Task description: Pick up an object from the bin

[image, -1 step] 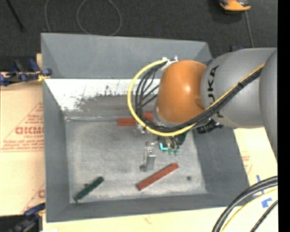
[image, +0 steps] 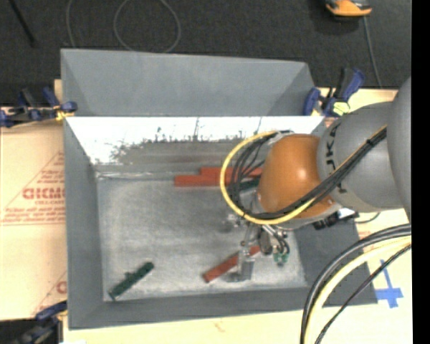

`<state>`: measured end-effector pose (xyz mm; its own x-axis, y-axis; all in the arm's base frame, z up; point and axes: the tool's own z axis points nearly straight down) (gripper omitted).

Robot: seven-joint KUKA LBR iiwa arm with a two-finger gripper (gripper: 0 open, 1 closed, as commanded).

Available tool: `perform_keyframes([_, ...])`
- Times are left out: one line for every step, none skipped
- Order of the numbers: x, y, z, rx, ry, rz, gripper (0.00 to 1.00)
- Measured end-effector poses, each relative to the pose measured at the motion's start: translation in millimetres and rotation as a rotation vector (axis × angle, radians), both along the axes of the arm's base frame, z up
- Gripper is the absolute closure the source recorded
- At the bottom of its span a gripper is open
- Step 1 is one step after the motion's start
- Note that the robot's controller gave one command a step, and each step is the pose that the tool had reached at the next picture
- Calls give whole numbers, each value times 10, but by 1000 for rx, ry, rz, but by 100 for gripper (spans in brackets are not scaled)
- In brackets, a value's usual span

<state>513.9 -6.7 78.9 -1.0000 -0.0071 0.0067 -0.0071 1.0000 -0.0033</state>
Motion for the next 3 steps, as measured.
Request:
perform_keyframes([32, 44, 45, 3, -9, 3, 100])
perform_keyframes([400, 137, 122, 3, -13, 142, 100])
perform_keyframes([260, 99, 1581, 2, -18, 161, 100])
